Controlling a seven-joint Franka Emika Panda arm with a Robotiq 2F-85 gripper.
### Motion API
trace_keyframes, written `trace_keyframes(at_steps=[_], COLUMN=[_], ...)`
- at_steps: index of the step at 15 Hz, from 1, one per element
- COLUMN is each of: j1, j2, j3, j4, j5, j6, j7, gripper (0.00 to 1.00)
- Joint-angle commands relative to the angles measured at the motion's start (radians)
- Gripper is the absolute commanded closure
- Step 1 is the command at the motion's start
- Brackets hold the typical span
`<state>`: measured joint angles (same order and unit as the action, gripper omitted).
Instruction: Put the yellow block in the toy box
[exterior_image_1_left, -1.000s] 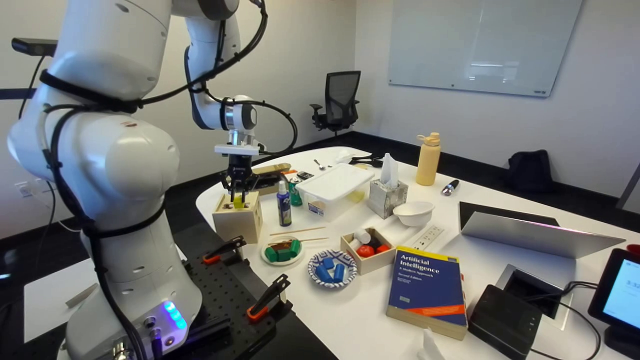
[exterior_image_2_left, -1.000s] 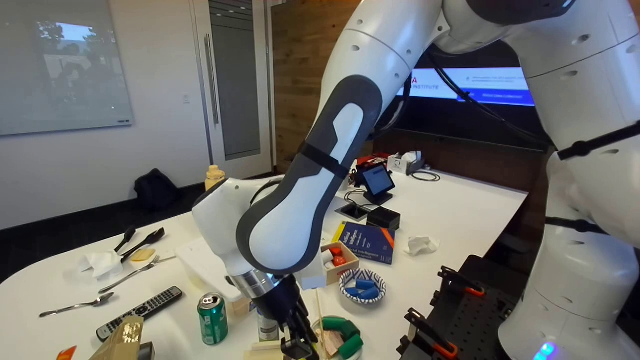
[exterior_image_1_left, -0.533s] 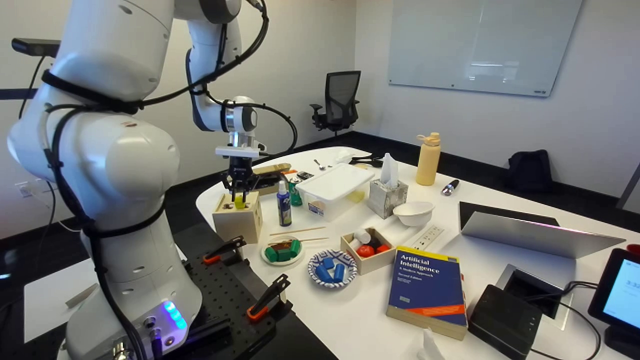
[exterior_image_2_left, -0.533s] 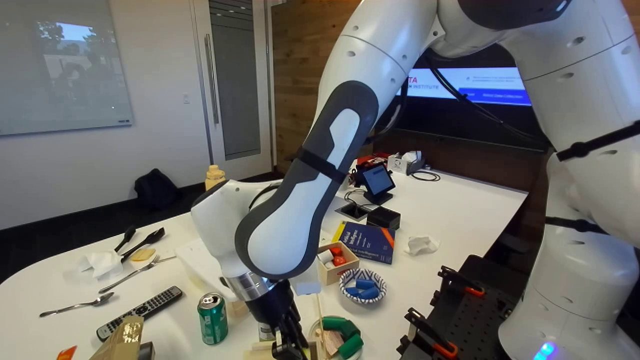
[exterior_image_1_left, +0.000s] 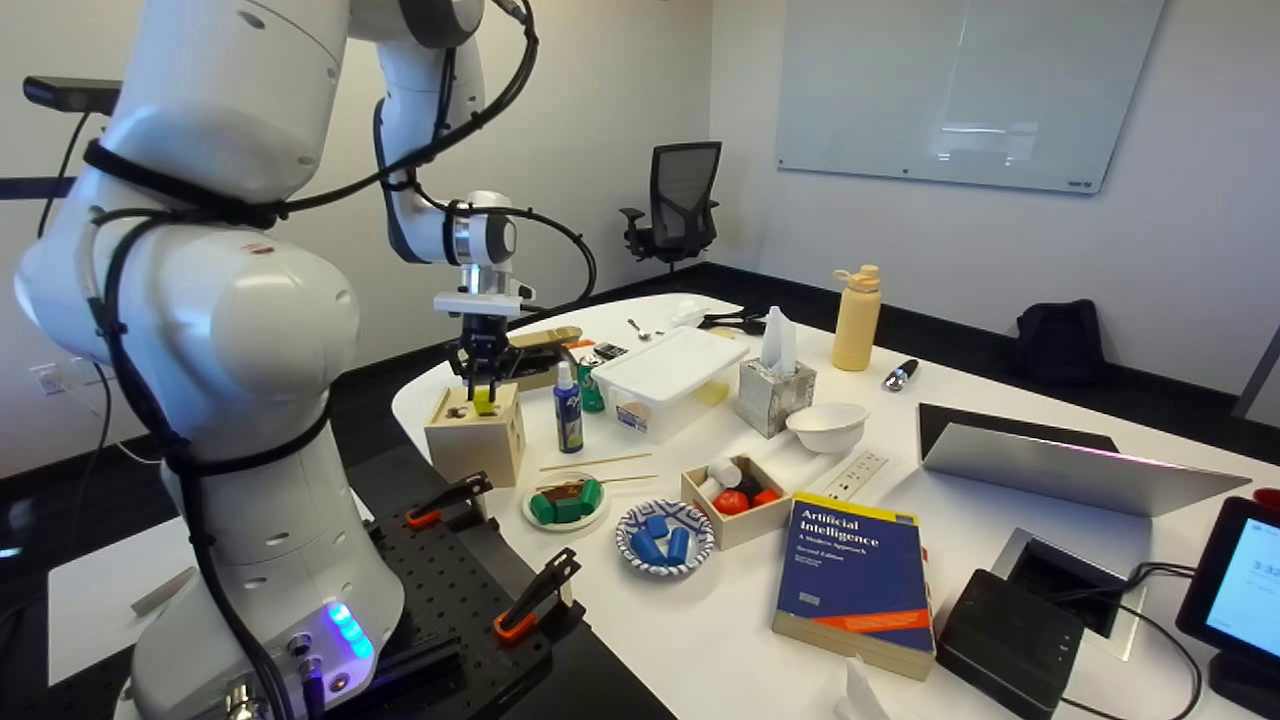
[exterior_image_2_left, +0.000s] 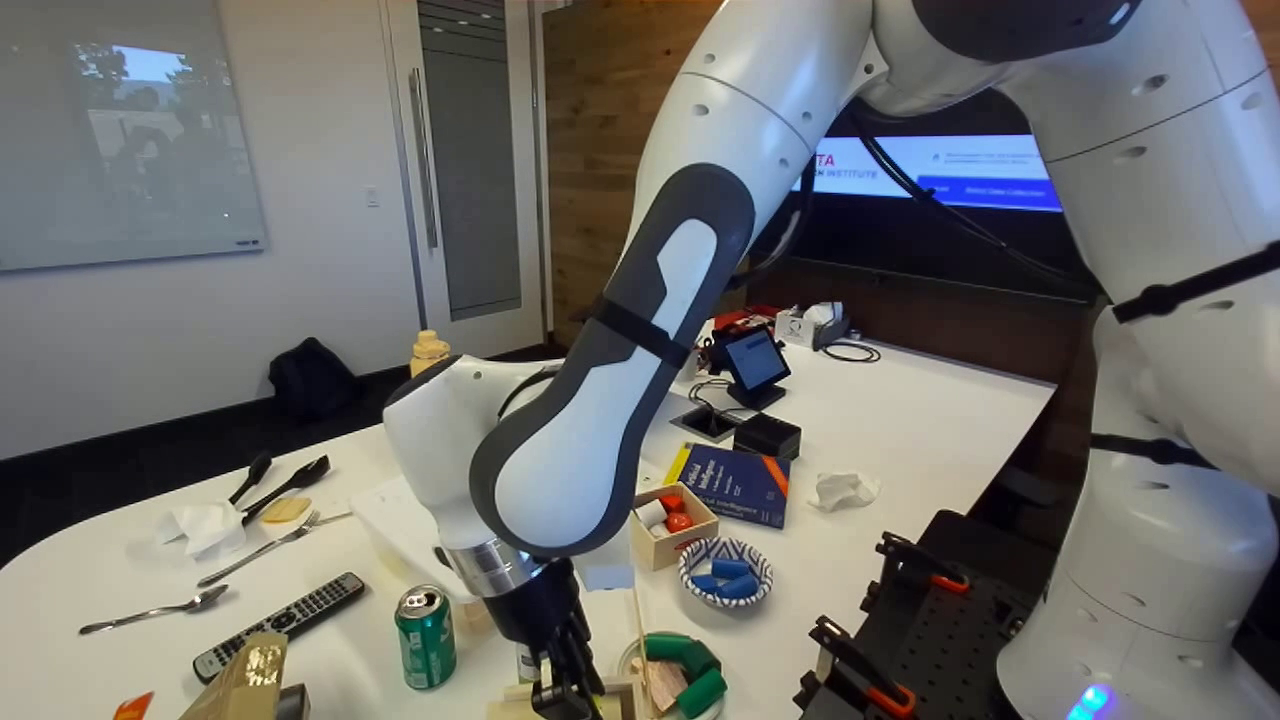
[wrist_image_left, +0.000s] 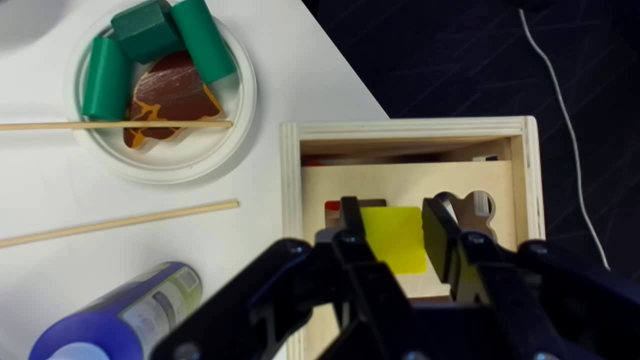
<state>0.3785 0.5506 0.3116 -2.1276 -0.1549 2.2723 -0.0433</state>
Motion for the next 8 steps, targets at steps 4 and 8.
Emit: trace_keyframes(at_steps=[4, 8], j1=[0.034, 0.035], j2=[0.002, -0.006], j3=[-0.028, -0.031], j4=[-0.001, -0.008], j5=[-0.010, -0.010], j6=[0.031, 0.024], j7=[0.066, 0.076], gripper=[0.90, 0.90])
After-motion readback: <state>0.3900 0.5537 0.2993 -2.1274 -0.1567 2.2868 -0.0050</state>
